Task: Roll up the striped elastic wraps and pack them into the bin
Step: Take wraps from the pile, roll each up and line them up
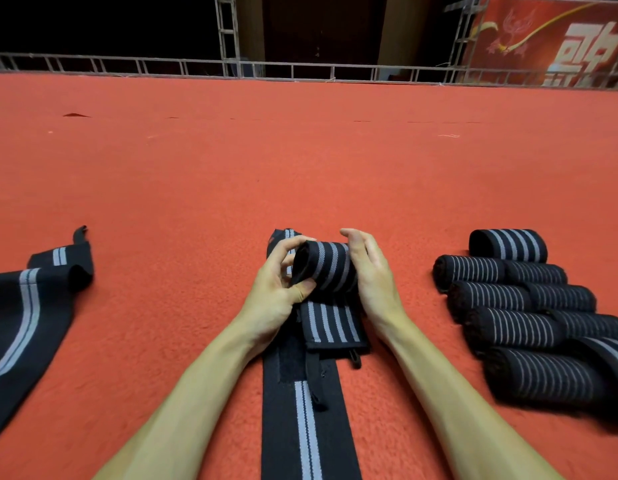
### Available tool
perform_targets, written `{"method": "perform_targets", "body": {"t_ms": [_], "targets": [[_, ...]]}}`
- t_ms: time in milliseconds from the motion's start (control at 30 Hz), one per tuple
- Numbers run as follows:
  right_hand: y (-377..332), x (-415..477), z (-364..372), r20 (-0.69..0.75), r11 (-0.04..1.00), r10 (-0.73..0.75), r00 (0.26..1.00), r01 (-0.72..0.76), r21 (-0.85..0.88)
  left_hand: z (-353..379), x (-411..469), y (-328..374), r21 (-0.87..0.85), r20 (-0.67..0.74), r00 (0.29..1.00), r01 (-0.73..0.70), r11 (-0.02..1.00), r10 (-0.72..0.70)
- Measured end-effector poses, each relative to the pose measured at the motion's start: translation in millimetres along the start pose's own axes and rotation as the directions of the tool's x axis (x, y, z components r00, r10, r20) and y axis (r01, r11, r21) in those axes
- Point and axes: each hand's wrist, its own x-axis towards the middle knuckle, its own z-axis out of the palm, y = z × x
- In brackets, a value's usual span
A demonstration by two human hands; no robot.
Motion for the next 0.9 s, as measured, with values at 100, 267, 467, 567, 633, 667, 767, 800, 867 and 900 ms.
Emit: {"method": "perform_targets", "body": {"t_ms": [100,267,467,567,633,667,767,800,867,900], "targets": [[0.0,1.8,-2.8,0.025,0.992,0.098,0.995,-0.096,-0.082,-1.6,0.2,1.2,0.006,0.010,0.999,-0.046,0.999,0.045],[2.5,4.5,-6.9,0.121,0.976,0.193,0.974,-0.178,-0.124,-1.3,0.1,0.6,-0.059,0.005,1.000,0.014,0.998,-0.014],[13.2,-0.6,-4.4,0.082,0.964,0.042,0.996,-0.062,0.259,-1.6,-2.3,-0.2,-0.247,0.060,0.963,0.270,0.931,-0.263],[14.8,-5.5,-6.3,0.148,0.911,0.079,0.986,-0.131,0.390,-0.7,1.6,-3.2,-0.293,-0.021,0.943,0.311,0.904,-0.331],[12.1,-7.7,-6.7,0.173,0.911,0.133,0.976,-0.189,0.366,2.2,4.2,-7.5,-0.274,-0.068,0.941,0.301,0.913,-0.330],[8.7,-9.7,-6.6,0.188,0.918,0.162,0.969,-0.218,0.331,4.4,2.8,-7.0,-0.262,-0.105,0.940,0.289,0.921,-0.325],[-2.9,-16.2,-9.9,0.193,0.945,0.228,0.954,-0.265,0.194,8.5,-4.3,9.0,-0.238,-0.170,0.920,0.308,0.921,-0.352],[-7.5,-18.5,-12.8,0.190,0.954,0.235,0.953,-0.264,0.144,9.8,-5.5,15.5,-0.210,-0.185,0.913,0.324,0.922,-0.363],[-18.0,-20.3,-23.6,0.214,0.959,0.239,0.947,-0.265,0.102,13.2,-4.6,29.8,-0.114,-0.197,0.905,0.360,0.926,-0.376],[-24.4,-20.2,-31.3,0.236,0.951,0.251,0.939,-0.284,0.118,15.5,-2.0,35.3,-0.087,-0.181,0.908,0.368,0.926,-0.378]]}}
